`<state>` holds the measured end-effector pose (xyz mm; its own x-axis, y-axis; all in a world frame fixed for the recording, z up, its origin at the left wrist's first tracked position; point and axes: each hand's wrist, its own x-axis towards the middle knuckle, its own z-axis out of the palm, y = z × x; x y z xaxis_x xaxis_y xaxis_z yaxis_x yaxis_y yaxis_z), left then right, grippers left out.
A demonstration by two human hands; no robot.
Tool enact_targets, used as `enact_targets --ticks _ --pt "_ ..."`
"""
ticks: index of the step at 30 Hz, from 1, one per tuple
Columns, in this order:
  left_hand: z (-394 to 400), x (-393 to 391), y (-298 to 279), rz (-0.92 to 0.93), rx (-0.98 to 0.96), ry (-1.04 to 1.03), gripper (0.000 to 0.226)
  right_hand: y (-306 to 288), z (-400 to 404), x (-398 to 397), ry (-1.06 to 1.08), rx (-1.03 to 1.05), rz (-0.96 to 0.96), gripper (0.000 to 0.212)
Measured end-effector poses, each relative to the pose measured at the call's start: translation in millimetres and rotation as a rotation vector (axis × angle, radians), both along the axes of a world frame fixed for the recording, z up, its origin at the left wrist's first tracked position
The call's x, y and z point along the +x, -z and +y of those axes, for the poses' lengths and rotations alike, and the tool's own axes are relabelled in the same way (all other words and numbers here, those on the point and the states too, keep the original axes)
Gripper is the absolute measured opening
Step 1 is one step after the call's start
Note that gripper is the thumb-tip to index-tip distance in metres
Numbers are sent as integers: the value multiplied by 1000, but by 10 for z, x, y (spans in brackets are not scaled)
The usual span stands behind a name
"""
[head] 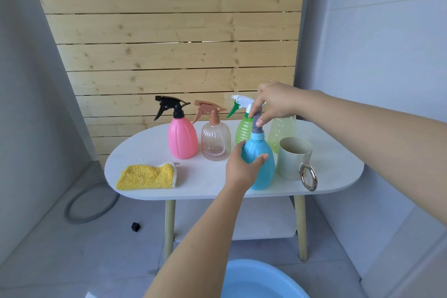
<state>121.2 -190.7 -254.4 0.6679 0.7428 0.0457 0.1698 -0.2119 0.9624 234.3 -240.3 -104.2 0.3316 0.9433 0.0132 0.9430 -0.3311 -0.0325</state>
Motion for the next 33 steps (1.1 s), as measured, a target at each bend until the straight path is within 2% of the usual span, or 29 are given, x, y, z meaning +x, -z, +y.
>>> enact_targets --ticks 3,8,12,15,17,19,20,22,24,28,33 --pt "-3 -1 3 3 11 1 72 5 15 -4 46 18 11 26" --pt "-4 3 11 11 15 -5 72 39 89 -78 175 27 -210 34" --pt "15 11 -1 19 14 -5 73 76 128 -128 220 62 -252 35" --pt "22 6 2 21 15 -4 73 33 91 -151 220 43 -213 31" --pt "19 4 -1 21 17 -7 72 -19 37 -123 219 -3 -60 27" --pt "13 10 0 19 17 -12 72 -40 -14 -107 238 -40 148 31" --pt "11 11 0 19 17 -13 72 -22 -26 -108 247 -56 189 35" --pt "13 10 -3 21 20 -9 73 51 -28 -100 237 -63 115 42" --pt "18 7 -13 28 29 0 73 112 -43 -80 209 -34 24 39" --pt "30 10 -30 52 61 14 73 150 -74 8 159 12 35 28" --pt "53 8 -36 56 75 39 73 194 -53 92 82 56 22 23"
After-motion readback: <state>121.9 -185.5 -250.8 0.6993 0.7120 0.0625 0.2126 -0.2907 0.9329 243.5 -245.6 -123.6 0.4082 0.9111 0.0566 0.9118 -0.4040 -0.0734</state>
